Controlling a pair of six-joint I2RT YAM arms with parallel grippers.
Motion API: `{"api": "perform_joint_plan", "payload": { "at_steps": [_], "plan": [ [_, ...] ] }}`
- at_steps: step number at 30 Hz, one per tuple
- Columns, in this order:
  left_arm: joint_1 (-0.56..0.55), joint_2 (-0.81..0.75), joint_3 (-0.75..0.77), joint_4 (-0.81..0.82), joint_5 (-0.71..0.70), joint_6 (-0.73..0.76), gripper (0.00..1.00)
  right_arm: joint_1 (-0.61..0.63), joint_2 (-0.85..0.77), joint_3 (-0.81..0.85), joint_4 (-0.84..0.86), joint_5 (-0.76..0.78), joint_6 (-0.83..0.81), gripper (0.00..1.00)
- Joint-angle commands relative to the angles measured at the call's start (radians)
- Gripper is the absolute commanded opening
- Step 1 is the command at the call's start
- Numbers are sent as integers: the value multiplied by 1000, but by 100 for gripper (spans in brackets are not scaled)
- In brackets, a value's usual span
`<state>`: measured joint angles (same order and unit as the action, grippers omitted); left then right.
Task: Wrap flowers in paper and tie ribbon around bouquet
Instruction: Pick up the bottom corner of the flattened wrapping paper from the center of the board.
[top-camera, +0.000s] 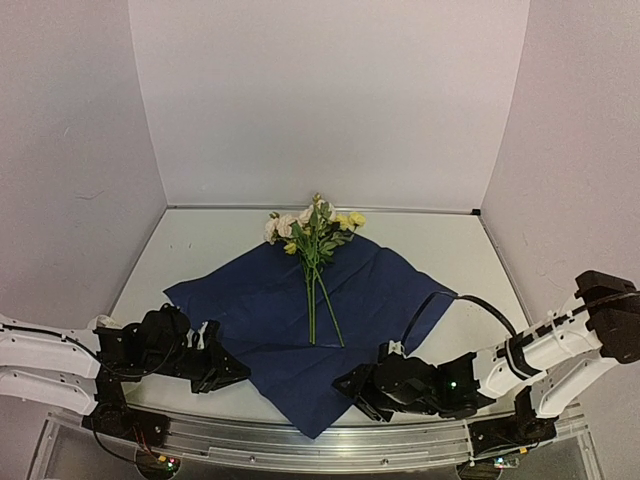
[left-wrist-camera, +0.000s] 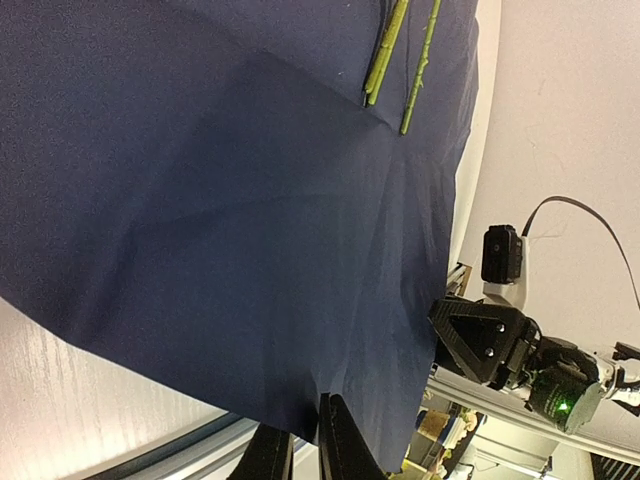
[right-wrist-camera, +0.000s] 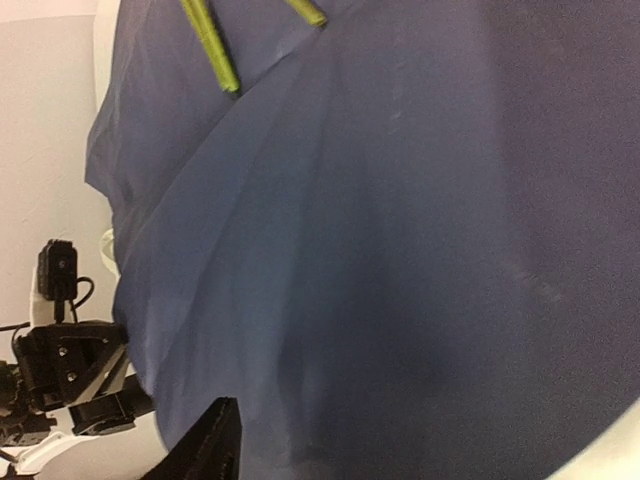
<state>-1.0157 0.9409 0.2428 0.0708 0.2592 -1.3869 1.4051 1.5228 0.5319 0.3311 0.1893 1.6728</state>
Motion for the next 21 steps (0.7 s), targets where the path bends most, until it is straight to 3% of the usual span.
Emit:
{"api": "perform_joint_plan", "payload": {
  "at_steps": [1, 5, 11, 15, 21],
  "plan": [
    [-3, -8, 47, 2, 2, 11, 9, 31, -1, 55, 52, 1, 14, 47],
    [-3, -21, 45, -7, -4, 12, 9, 48, -5, 82, 51, 0, 4, 39],
    [-3, -35, 59, -48, -19, 28, 10, 52, -12, 110, 51, -3, -19, 14],
    [-3, -60, 86, -112, -24, 75, 23, 46, -46, 116, 33, 35, -60, 2],
    [-3, -123, 193, -282, -55, 209, 49, -34, 0, 192, 13, -1, -93, 0]
  ]
}}
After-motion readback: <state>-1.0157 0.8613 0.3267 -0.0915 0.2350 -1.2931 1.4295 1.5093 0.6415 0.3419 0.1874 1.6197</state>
